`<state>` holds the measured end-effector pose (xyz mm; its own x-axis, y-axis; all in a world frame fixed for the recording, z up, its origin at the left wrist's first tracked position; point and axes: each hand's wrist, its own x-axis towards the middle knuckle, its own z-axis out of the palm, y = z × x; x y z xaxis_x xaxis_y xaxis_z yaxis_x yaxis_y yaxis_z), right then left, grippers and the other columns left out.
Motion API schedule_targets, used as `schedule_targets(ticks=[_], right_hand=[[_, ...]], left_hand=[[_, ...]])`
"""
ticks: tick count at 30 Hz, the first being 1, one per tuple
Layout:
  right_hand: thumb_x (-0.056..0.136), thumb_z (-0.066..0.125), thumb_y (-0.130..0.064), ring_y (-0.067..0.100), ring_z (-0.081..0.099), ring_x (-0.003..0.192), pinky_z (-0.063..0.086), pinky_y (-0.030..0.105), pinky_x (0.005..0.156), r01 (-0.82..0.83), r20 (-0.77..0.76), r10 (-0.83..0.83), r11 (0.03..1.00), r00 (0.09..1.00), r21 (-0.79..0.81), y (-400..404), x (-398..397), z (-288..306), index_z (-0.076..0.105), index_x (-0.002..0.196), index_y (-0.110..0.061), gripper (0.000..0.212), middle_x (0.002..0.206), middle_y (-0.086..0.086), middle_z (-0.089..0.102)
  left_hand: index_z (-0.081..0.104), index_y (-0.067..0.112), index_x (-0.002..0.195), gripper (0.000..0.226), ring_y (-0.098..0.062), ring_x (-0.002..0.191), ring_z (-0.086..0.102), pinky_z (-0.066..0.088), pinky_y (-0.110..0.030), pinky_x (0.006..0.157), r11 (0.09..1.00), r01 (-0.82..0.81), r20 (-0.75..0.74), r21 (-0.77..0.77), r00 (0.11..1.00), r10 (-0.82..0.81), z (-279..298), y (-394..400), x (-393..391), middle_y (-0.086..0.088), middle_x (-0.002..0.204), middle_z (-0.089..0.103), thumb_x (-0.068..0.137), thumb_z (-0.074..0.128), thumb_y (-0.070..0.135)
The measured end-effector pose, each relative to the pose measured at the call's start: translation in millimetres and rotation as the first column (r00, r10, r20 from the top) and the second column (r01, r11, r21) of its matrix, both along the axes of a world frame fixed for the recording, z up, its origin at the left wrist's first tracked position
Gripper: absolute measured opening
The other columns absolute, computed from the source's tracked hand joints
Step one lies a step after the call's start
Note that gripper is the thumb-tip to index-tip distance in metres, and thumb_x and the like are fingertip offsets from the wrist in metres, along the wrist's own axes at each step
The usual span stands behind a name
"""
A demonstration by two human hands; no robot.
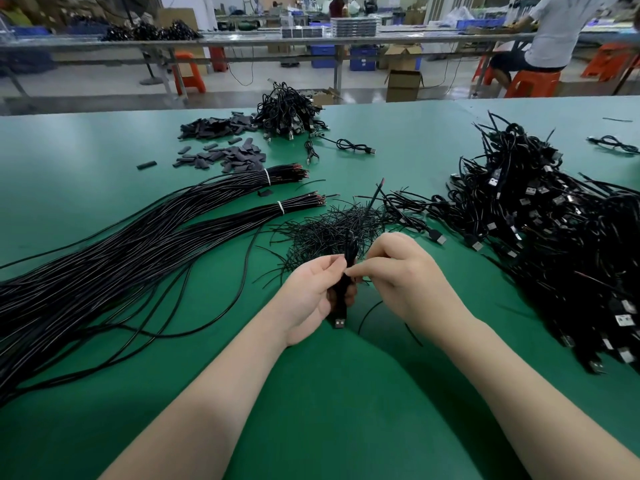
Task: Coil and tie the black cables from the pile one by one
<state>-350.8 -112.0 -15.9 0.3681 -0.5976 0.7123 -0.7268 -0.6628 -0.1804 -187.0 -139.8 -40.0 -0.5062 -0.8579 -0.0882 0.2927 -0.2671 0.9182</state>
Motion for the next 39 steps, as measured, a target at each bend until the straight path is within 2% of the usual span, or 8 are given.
schedule_targets(ticks=[4, 9, 16, 28, 32, 34, 37, 39], right_hand=[[0.081, 0.067, 0.009, 0.014, 0.058, 0.071, 0.044, 0.019, 0.068, -0.072, 0.362, -0.025, 0.965, 0.932, 0.251, 2.3, 5.9, -3.8, 0.075, 0.082, -0.016, 0.027, 0.074, 0.0, 0.062], [0.082, 0.074, -0.005, 0.004, 0.06, 0.064, 0.048, 0.016, 0.065, -0.293, 0.732, -0.256, 0.795, 0.631, 0.531, 1.1, 6.9, -4.9, 0.064, 0.086, -0.019, 0.018, 0.068, -0.01, 0.064], [0.071, 0.077, -0.043, 0.007, 0.062, 0.061, 0.048, 0.018, 0.054, -0.38, 0.682, -0.473, 0.586, 0.557, 0.716, 4.8, 12.7, -4.2, 0.075, 0.072, -0.022, 0.022, 0.07, 0.0, 0.072], [0.08, 0.073, -0.009, 0.01, 0.064, 0.062, 0.054, 0.02, 0.061, -0.654, 0.786, -0.548, 0.489, 0.284, 0.577, 8.2, 21.2, 1.1, 0.075, 0.074, -0.01, 0.006, 0.069, 0.003, 0.07], [0.082, 0.074, -0.009, 0.004, 0.06, 0.063, 0.049, 0.016, 0.064, -0.143, 0.669, -0.37, 0.801, 0.644, 0.581, 6.3, 23.1, -8.2, 0.07, 0.072, -0.019, 0.015, 0.065, -0.009, 0.068], [0.081, 0.073, -0.003, 0.008, 0.062, 0.07, 0.05, 0.019, 0.067, 0.171, 0.413, -0.282, 0.943, 0.866, 0.287, 4.9, 22.9, -13.5, 0.07, 0.075, -0.016, 0.014, 0.071, -0.009, 0.067], [0.083, 0.059, 0.01, 0.029, 0.062, 0.071, 0.053, 0.035, 0.066, 0.151, -0.045, -0.166, 0.96, 0.985, -0.237, 2.6, 12.6, -14.6, 0.069, 0.078, -0.001, 0.016, 0.077, 0.009, 0.065], [0.086, 0.054, 0.009, 0.029, 0.062, 0.071, 0.053, 0.036, 0.066, 0.089, -0.146, -0.132, 0.959, 0.98, -0.271, 0.1, 6.6, -12.9, 0.07, 0.08, 0.0, 0.019, 0.077, 0.01, 0.065]], left_hand=[[0.056, 0.007, 0.099, 0.012, -0.012, 0.069, 0.06, 0.051, -0.023, 0.062, 0.999, -0.03, -0.09, 0.025, 0.995, 0.032, -5.7, -1.1, -1.1, -0.002, 0.079, 0.064, 0.099, 0.046, 0.015], [0.061, 0.008, 0.107, 0.026, -0.014, 0.087, 0.066, 0.051, -0.024, 0.061, 0.997, -0.043, -0.135, 0.068, 0.989, 0.052, -8.8, -3.8, 0.0, -0.006, 0.099, 0.07, 0.084, 0.057, 0.019], [0.066, 0.013, 0.103, 0.023, -0.013, 0.087, 0.067, 0.053, -0.026, 0.069, 0.996, -0.094, -0.132, -0.008, 0.987, 0.092, -14.7, -6.2, -0.1, -0.003, 0.098, 0.072, 0.084, 0.06, 0.024], [0.063, 0.012, 0.106, 0.013, -0.014, 0.097, 0.064, 0.05, -0.033, 0.092, 0.965, -0.256, -0.022, -0.062, 0.967, 0.255, -15.5, -1.9, -6.0, -0.002, 0.102, 0.071, 0.095, 0.056, 0.013], [0.063, 0.009, 0.105, 0.012, -0.015, 0.082, 0.059, 0.048, -0.026, 0.074, 0.958, -0.273, 0.017, -0.088, 0.961, 0.275, -14.5, -0.4, -8.9, -0.002, 0.091, 0.067, 0.097, 0.055, 0.014], [0.064, 0.009, 0.099, 0.01, -0.012, 0.075, 0.059, 0.051, -0.024, 0.067, 0.966, -0.256, -0.002, -0.047, 0.967, 0.256, -12.6, -1.6, -7.8, 0.0, 0.081, 0.066, 0.097, 0.056, 0.014], [0.065, 0.009, 0.093, 0.009, -0.009, 0.064, 0.062, 0.051, -0.022, 0.058, 0.976, -0.216, -0.014, 0.01, 0.976, 0.216, -10.5, -3.7, -5.6, 0.002, 0.071, 0.066, 0.095, 0.058, 0.013], [0.066, 0.009, 0.092, 0.01, -0.008, 0.062, 0.062, 0.05, -0.021, 0.056, 0.979, -0.201, 0.002, 0.012, 0.98, 0.201, -10.0, -4.4, -4.5, 0.003, 0.069, 0.066, 0.095, 0.057, 0.013]])
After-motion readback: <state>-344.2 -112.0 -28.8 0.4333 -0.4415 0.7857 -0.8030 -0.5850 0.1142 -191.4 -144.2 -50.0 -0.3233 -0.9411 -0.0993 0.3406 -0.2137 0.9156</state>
